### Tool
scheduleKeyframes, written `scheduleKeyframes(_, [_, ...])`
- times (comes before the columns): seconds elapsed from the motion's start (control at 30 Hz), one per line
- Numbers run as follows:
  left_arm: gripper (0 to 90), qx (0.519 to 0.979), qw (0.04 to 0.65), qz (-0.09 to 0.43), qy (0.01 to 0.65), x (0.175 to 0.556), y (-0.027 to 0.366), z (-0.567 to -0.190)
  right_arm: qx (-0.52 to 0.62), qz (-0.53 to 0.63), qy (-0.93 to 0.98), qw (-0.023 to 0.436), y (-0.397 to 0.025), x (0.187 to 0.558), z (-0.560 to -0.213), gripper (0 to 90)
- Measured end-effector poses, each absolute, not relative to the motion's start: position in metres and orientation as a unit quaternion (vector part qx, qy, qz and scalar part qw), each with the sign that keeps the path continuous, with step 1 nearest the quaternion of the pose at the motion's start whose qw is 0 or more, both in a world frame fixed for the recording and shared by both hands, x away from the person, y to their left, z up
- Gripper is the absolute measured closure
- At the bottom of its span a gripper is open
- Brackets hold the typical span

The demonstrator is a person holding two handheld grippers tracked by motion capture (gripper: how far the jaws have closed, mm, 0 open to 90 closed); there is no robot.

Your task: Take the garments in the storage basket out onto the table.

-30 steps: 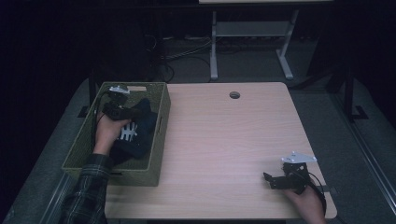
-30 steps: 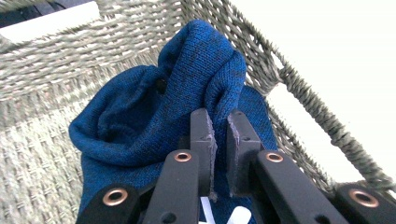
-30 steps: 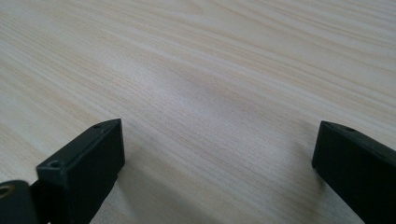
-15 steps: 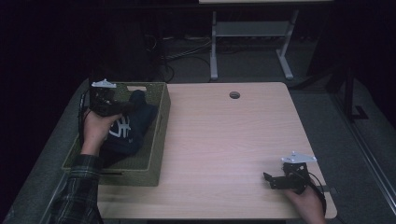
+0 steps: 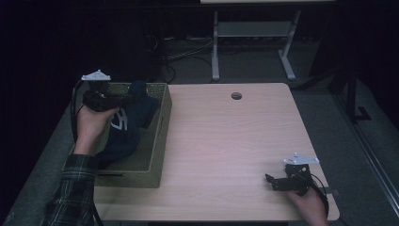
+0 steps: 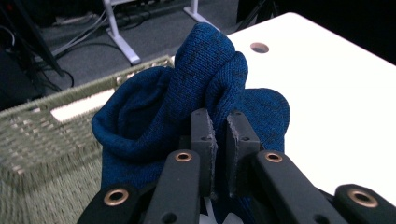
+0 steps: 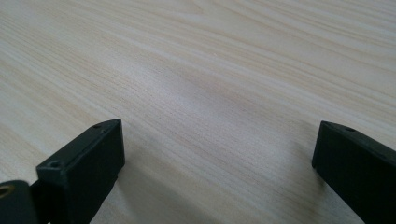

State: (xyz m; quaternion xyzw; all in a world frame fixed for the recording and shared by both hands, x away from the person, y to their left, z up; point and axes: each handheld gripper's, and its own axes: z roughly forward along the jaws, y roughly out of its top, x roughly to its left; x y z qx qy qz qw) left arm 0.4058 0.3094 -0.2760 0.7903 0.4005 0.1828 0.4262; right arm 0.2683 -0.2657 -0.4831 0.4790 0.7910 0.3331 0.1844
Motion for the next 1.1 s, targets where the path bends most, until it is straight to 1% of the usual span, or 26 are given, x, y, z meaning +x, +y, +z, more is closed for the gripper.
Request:
scheduleKeyframes(0.37, [83.0,0.787,0.454,0.188,0.373,0.400,0.299,-0.249,0.479,0.333,0.791,0.184,-0.266,0.268,-0.483,2.0])
scheduleKeyframes(0.67, [83.1,0.789,0.478,0.188,0.336,0.394,0.276,-0.222,0.478,0.333,0.791,0.184,-0.266,0.268,-0.483,2.0])
scheduleKeyframes(1.1, [83.4,0.794,0.497,0.173,0.304,0.393,0.249,-0.205,0.479,0.334,0.791,0.184,-0.266,0.268,-0.483,2.0])
